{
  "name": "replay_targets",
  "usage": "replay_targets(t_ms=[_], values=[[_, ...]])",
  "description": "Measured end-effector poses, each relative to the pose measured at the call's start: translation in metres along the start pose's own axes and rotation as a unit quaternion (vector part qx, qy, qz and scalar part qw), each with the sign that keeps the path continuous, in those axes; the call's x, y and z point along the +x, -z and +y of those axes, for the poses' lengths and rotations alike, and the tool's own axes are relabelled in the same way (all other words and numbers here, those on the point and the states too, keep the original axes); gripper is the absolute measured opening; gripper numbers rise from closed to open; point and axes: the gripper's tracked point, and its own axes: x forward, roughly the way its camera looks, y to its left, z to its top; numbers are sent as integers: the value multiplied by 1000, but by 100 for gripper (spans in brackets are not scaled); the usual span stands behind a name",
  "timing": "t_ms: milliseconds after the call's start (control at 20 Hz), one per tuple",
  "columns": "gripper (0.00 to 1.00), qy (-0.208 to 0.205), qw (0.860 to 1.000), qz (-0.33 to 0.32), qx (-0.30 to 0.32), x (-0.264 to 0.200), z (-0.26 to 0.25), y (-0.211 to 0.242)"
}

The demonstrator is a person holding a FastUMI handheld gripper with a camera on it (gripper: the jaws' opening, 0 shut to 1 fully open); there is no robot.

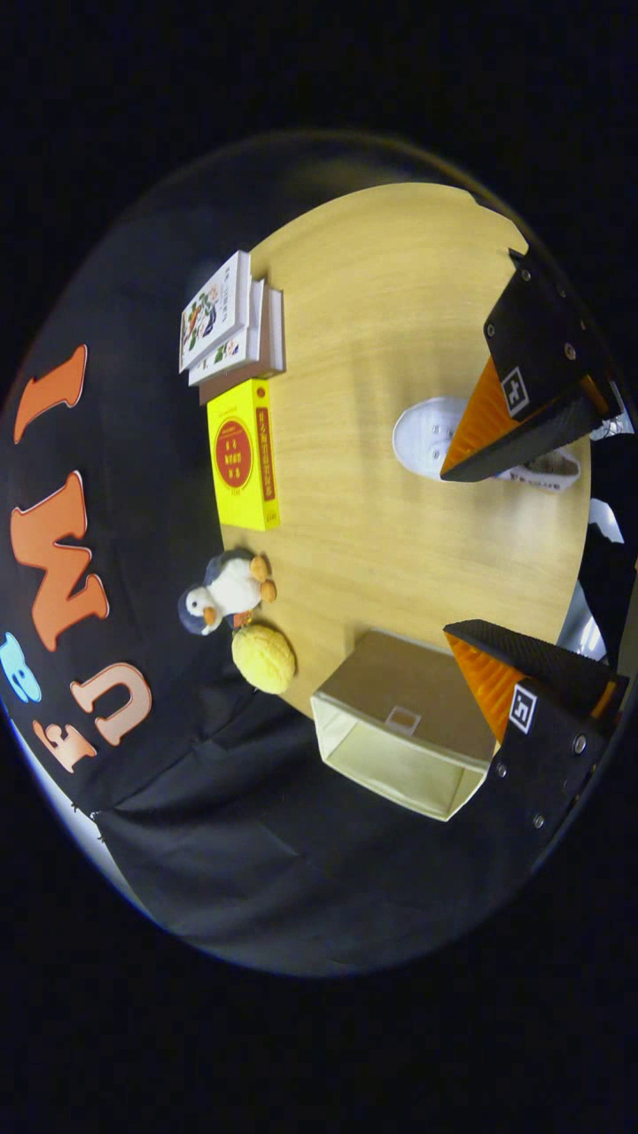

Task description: Open the storage box then place both shoes into the box .Put the left shoe in first, then the right shoe, with the right side of both shoes facing outward in a uniform manner.

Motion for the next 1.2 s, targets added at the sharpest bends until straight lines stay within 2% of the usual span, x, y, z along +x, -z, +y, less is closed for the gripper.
replay_targets(t_ms=[350, 550, 700, 800, 950, 1000, 1100, 1200], values=[[90, 65, 995, 70, -38, 19, -75, 82], [83, 69, 992, 90, -55, 35, -82, 104], [78, 92, 990, 88, -69, 49, -97, 104], [74, 81, 990, 100, -51, 58, -98, 110], [65, 47, 993, 106, -14, 59, -94, 109], [55, 29, 993, 110, 7, 63, -88, 112], [36, 28, 992, 113, 47, 62, -87, 113], [30, 32, 992, 106, 51, 61, -91, 111]])
